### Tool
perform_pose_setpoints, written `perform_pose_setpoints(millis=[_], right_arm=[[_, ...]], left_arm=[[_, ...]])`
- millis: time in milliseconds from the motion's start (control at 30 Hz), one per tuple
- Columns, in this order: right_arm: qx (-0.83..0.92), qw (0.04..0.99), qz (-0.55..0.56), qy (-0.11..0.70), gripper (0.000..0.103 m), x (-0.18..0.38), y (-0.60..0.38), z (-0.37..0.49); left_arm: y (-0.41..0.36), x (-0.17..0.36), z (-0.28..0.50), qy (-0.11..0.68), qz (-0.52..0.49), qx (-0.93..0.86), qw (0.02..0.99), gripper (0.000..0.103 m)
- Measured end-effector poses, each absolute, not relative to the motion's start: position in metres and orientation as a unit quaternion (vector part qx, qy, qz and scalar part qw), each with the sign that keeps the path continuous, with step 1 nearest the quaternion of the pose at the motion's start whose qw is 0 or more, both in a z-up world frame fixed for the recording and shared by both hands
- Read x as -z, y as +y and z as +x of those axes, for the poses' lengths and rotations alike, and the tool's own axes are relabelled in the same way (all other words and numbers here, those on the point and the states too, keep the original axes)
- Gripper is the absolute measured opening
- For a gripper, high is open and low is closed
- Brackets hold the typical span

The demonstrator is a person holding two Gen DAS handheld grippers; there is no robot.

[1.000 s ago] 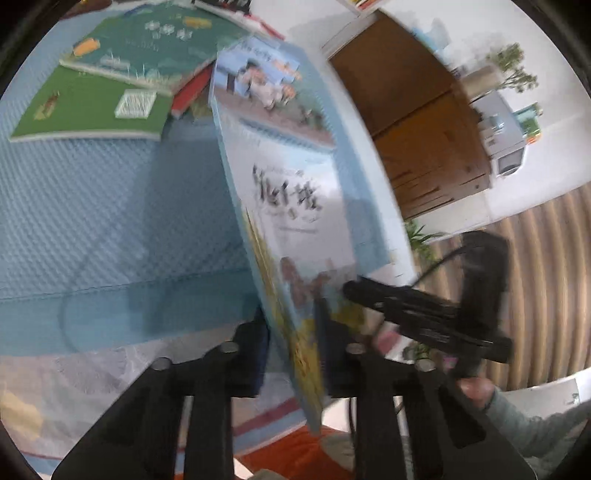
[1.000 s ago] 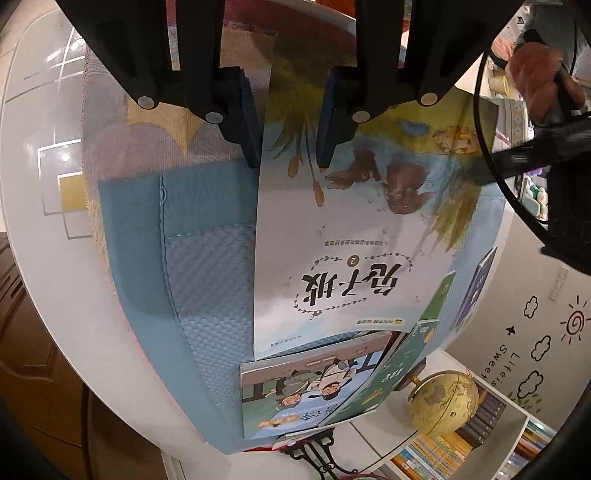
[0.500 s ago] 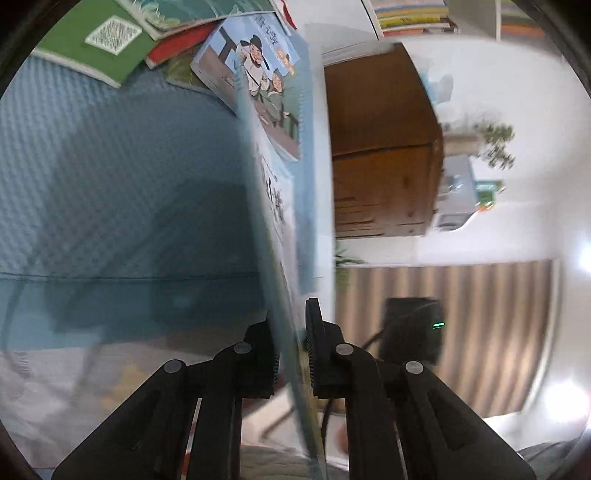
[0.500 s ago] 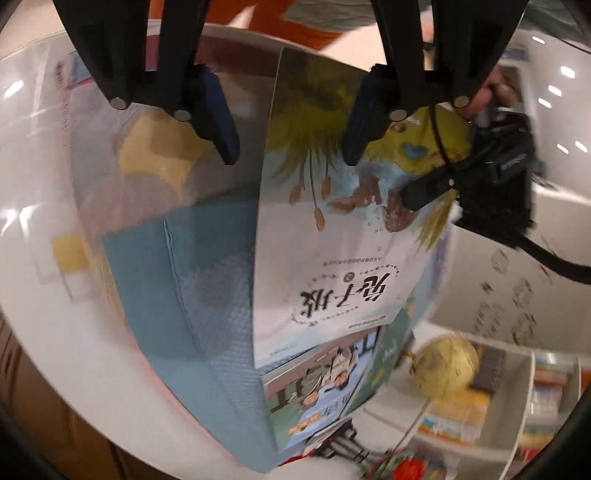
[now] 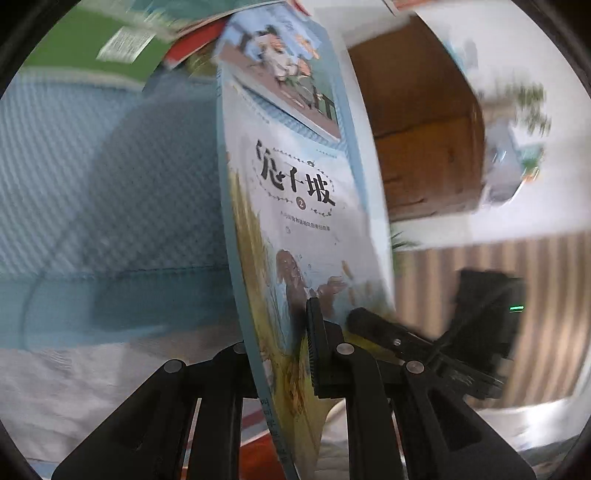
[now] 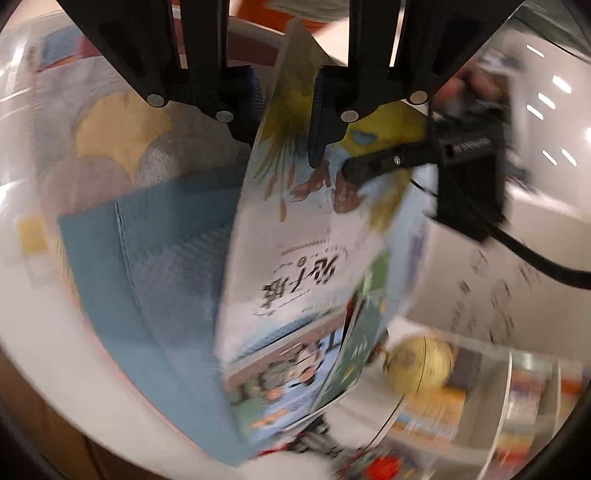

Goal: Organize books

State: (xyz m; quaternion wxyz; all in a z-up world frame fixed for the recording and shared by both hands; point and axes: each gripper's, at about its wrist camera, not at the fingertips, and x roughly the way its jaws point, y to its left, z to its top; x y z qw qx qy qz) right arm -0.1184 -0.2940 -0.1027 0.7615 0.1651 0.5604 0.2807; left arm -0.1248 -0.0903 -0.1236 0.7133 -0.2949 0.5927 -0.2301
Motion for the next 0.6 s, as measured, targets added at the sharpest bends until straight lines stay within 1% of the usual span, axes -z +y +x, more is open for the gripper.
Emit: perform_pose_setpoints(millis=[67, 200, 467, 600], right_arm=[[-0.279, 0.781, 0.105, 0.548, 0.022, 0.09, -0.279, -0.128], [-0.285, 0.8, 0.048, 0.526, 0.022, 0.068, -0.265, -0.146], [-0.301, 0.821, 0.014, 0.485, 0.022, 0.027, -0.255, -0.157], [-0.326, 0.824, -0.001, 0.463, 0.022, 0.008, -0.213, -0.146]], left_arm=[[-0.096, 0.111, -0.129, 0.587, -0.255, 0.23, 0.733, 0.011], [-0.105, 0.089, -0.134, 0.576, -0.205, 0.236, 0.755, 0.011], [-0.072, 0.056, -0.134, 0.537, -0.237, 0.242, 0.772, 0.012], [-0.034, 0.035, -0.134, 0.513, -0.248, 0.216, 0.793, 0.012]])
